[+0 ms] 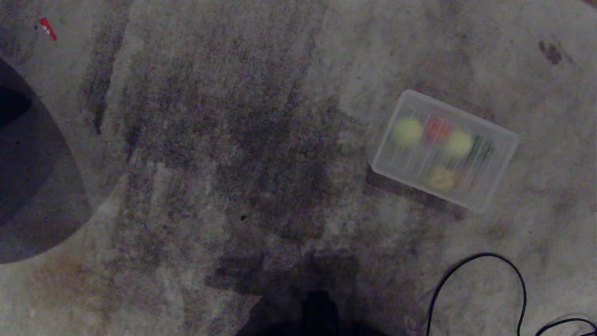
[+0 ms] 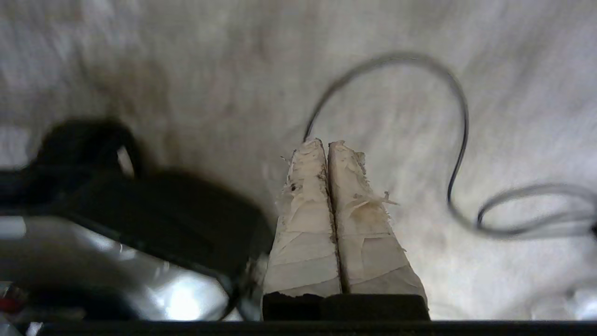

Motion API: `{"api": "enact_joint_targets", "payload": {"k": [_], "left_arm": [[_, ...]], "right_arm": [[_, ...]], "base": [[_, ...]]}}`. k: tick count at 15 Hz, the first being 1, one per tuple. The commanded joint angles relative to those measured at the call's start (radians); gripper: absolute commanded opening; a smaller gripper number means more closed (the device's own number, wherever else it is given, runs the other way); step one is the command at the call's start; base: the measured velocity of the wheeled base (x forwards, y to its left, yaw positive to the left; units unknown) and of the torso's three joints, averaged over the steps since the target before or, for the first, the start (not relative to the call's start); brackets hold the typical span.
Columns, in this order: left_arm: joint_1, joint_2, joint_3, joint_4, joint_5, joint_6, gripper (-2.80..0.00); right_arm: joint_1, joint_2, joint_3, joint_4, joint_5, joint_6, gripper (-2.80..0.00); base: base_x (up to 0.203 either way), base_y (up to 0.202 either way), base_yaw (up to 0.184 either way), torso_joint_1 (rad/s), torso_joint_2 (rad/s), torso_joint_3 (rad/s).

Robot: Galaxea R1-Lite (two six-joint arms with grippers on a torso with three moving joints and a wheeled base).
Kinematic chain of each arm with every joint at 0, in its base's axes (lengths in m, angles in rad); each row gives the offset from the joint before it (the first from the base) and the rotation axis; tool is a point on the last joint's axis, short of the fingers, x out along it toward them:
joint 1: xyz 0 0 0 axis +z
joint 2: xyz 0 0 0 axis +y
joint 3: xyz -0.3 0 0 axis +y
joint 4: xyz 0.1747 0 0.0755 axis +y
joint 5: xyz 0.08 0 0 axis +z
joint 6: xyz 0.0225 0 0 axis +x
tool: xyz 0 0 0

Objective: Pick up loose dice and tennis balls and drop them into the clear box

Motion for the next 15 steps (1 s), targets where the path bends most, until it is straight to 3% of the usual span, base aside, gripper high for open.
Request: {"api": "enact_joint_targets", "payload": {"k": [1, 15], "left_arm": [[0.0, 0.002, 0.002, 0.0, 0.001, -0.001, -2.8], [0.0, 0.002, 0.002, 0.0, -0.004, 0.008, -2.8]], "right_arm": [[0.005, -0.156, 0.007, 0.001, 0.0, -0.001, -2.8], [0.0, -0.204, 0.01, -0.004, 0.0, 0.0, -2.8]], "base": [[0.0, 0.0, 0.0, 0.0, 0.0, 0.0], [0.0, 0.0, 0.0, 0.0, 0.0, 0.0]]}}
